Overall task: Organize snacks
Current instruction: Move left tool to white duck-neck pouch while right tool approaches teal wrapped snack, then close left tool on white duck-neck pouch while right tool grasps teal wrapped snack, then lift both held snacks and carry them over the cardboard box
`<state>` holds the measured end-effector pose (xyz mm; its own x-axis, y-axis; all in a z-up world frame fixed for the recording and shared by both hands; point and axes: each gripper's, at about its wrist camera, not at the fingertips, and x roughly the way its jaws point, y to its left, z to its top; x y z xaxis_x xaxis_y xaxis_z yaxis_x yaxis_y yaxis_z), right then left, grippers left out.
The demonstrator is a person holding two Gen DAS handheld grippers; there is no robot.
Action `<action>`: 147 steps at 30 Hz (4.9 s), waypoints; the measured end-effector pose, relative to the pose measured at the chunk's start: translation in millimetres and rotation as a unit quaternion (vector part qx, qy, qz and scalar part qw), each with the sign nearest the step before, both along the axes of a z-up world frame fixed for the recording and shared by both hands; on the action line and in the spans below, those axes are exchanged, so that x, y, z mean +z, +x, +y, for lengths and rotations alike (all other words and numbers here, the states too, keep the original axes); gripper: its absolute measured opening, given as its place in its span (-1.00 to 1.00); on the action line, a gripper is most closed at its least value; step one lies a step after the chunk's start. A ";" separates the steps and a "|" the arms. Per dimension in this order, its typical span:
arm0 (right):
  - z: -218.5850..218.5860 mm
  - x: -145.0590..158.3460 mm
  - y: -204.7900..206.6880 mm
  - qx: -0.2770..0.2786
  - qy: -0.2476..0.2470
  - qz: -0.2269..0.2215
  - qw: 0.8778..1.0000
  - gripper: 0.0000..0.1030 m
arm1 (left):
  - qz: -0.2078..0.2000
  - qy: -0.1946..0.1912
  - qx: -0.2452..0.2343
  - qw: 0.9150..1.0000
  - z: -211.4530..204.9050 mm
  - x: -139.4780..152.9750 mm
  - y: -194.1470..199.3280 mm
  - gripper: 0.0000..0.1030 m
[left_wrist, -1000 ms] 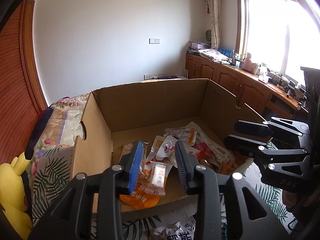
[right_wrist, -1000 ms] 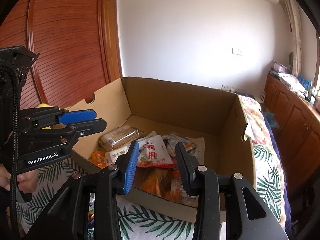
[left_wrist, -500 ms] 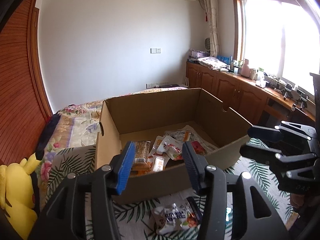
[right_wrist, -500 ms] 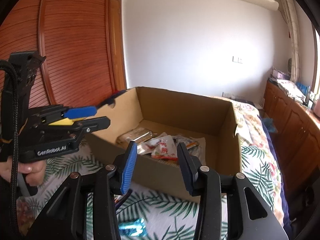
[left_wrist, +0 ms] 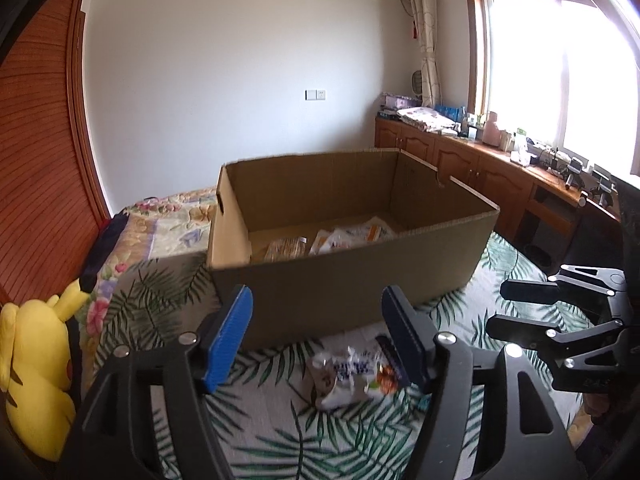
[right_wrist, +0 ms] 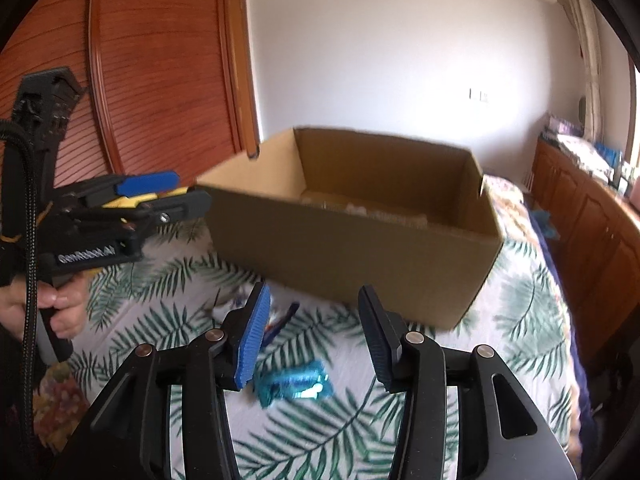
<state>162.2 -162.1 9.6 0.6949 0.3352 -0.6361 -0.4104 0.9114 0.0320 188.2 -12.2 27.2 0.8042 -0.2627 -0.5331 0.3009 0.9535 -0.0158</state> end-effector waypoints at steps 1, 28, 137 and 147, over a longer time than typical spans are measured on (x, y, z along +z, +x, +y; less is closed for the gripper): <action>-0.2 -4.0 -1.3 0.000 0.001 0.006 1.000 -0.10 | 0.001 0.002 0.001 1.000 0.3 -2.5 -1.6 0.32; 8.2 -82.3 -5.7 -0.001 0.023 0.127 0.992 -0.10 | 0.070 -0.002 0.022 0.997 15.8 -72.7 -0.2 0.32; -40.9 -48.0 -2.6 -0.065 -0.040 0.028 0.997 -0.52 | 0.096 -0.021 -0.026 0.995 -34.8 -43.6 2.7 0.14; -44.3 -13.8 -7.7 -0.072 -0.029 -0.012 0.997 -0.52 | 0.059 -0.033 -0.032 0.997 -34.0 -9.4 7.0 0.14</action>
<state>154.5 -206.5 -4.2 0.7478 0.1949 -0.6347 -0.2761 0.9606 -0.0302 195.3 -46.2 17.8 0.7177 -0.3491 -0.6026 0.3535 0.9281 -0.1167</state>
